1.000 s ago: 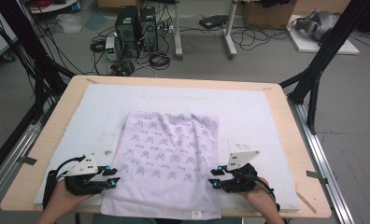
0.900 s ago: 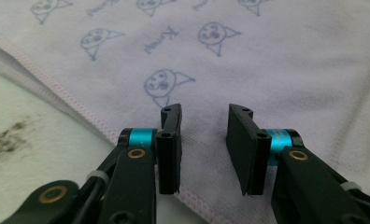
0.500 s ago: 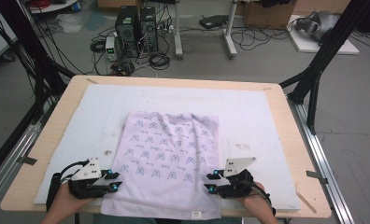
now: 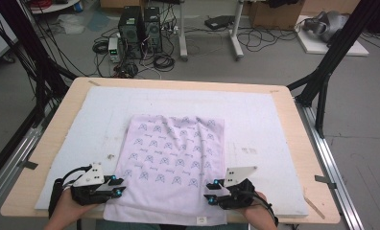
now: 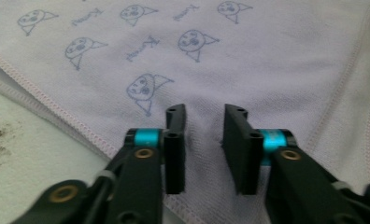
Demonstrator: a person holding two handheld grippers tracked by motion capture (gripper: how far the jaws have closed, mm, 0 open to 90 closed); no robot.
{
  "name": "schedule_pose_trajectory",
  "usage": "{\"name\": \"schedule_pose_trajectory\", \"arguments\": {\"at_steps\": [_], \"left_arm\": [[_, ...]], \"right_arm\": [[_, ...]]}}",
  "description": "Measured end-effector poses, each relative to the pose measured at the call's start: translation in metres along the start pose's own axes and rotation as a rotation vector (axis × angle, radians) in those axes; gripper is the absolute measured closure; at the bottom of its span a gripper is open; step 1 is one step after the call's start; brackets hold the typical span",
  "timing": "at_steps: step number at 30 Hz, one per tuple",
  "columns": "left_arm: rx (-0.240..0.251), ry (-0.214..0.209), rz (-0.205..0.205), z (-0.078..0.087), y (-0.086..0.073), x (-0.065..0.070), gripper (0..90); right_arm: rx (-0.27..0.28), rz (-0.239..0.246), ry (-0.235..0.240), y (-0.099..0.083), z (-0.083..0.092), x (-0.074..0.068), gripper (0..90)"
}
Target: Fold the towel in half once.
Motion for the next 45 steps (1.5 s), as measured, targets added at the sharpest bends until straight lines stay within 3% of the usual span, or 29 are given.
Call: {"name": "schedule_pose_trajectory", "arguments": {"at_steps": [3,5,11,13,16,20,27,30,34,38,43,45], "left_arm": [[-0.003,-0.002,0.001,-0.003,0.000,0.001,59.4],[0.005,0.003,-0.001,-0.005,0.000,0.001,58.8],[0.022,0.022,-0.016,-0.008,0.001,0.003,84.1],[0.024,0.027,-0.015,-0.008,0.001,0.004,86.6],[0.036,0.044,-0.013,-0.004,0.004,0.006,87.5],[0.094,0.054,0.013,0.012,0.012,0.008,87.5],[0.122,0.030,-0.031,0.043,0.032,0.029,87.1],[0.106,0.005,-0.035,0.041,0.032,0.030,75.6],[0.103,0.018,-0.010,0.029,0.029,0.017,66.4],[0.079,0.061,0.016,0.012,0.027,-0.011,62.9],[0.052,0.131,0.093,-0.008,0.024,-0.053,61.6],[0.028,0.140,0.122,-0.017,0.023,-0.070,59.8]], "right_arm": [[-0.020,0.019,-0.001,0.001,-0.005,-0.003,59.2],[-0.037,0.007,-0.020,0.001,-0.011,-0.002,59.8],[-0.035,0.015,-0.040,0.001,-0.014,0.004,79.4],[-0.037,0.012,-0.021,0.002,-0.014,0.005,85.4],[-0.028,0.006,-0.004,0.002,-0.011,0.006,87.0],[0.019,-0.004,0.012,0.006,0.003,0.006,87.3],[0.088,0.012,0.027,0.014,0.039,-0.003,87.4],[0.071,0.022,0.082,0.014,0.045,-0.004,83.2],[0.062,0.001,0.077,0.018,0.041,0.006,74.2],[0.045,-0.026,0.013,0.029,0.027,0.025,67.9],[0.020,-0.059,-0.054,0.039,0.011,0.049,63.9],[0.013,-0.069,-0.067,0.040,0.006,0.054,62.6]]}}
Point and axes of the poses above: each handheld gripper's, and its own axes: z roughly backward along the jaws, y roughly out of its top, x roughly to its right, the point moved 2 cm from there along -z, roughly forward along the jaws, and after that the axes turned 15 degrees about -z, right-handed, at the moved point
